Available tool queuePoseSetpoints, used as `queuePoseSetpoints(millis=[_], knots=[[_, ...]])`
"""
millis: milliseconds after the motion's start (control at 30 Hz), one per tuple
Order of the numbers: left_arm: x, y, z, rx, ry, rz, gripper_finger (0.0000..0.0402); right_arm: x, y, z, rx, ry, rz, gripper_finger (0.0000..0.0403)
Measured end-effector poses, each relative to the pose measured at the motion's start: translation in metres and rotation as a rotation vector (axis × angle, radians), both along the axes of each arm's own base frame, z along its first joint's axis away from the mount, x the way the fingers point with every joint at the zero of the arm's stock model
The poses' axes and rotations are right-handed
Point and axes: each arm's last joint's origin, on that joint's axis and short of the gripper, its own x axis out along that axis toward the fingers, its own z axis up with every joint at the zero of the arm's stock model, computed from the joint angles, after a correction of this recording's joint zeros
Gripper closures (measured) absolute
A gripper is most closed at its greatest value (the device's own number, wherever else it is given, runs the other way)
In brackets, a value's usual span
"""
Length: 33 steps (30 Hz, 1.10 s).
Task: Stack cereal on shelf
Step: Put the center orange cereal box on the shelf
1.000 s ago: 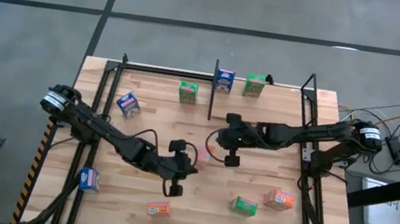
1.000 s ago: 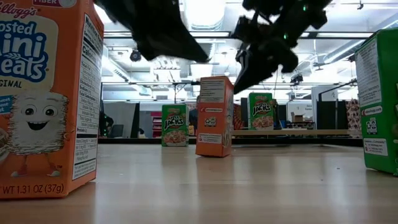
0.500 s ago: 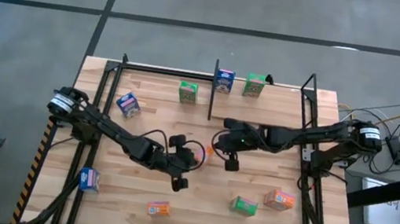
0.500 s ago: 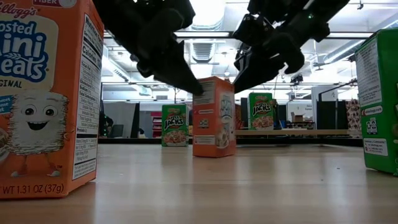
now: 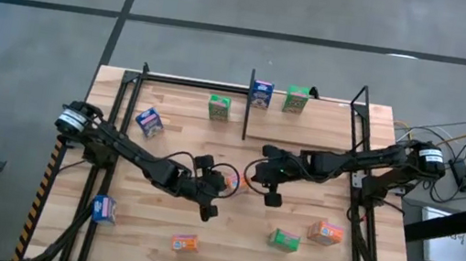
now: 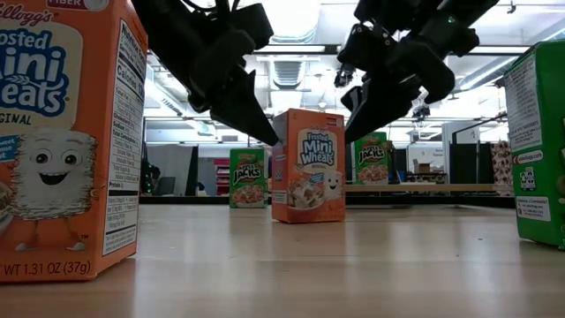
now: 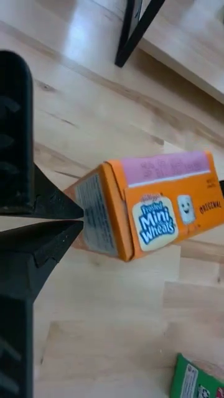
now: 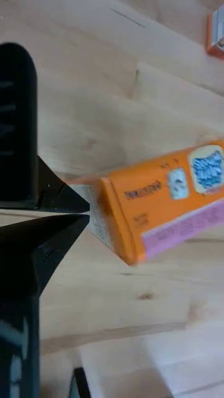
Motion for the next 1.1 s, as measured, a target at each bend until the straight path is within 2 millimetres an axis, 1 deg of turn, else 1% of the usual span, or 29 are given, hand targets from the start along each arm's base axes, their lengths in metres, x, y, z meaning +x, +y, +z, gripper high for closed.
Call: queuePoseSetpoints(millis=[100,200,367,467,567,700,900,1000,1100], knots=[[-0.001,0.000,0.000,0.006,0.004,0.001,0.0402,-0.002,0.002,0.000,-0.001,0.017,0.001,0.0394],[-0.005,0.001,0.003,0.014,0.025,-0.002,0.0402,-0.007,0.001,0.005,-0.006,0.026,-0.018,0.0394],[-0.012,0.002,0.017,0.054,0.037,-0.044,0.0402,-0.021,-0.001,0.027,-0.035,-0.022,-0.052,0.0394],[-0.015,0.003,0.025,0.113,0.035,-0.094,0.0402,-0.028,-0.001,0.043,-0.023,-0.091,-0.061,0.0394],[-0.019,0.006,0.034,0.196,0.021,-0.100,0.0402,-0.030,-0.001,0.054,0.014,-0.161,-0.076,0.0385],[-0.025,0.009,0.045,0.280,0.005,-0.092,0.0402,-0.029,-0.001,0.060,0.005,-0.221,-0.077,0.0351],[-0.039,0.015,0.068,0.320,-0.049,-0.089,0.0402,-0.018,-0.001,0.060,-0.018,-0.269,-0.056,0.0284],[-0.046,0.018,0.078,0.331,-0.080,-0.061,0.0401,-0.008,0.000,0.066,-0.016,-0.272,-0.055,0.0253],[-0.051,0.020,0.082,0.340,-0.095,-0.040,0.0402,0.007,0.000,0.073,-0.012,-0.268,-0.045,0.0224]])
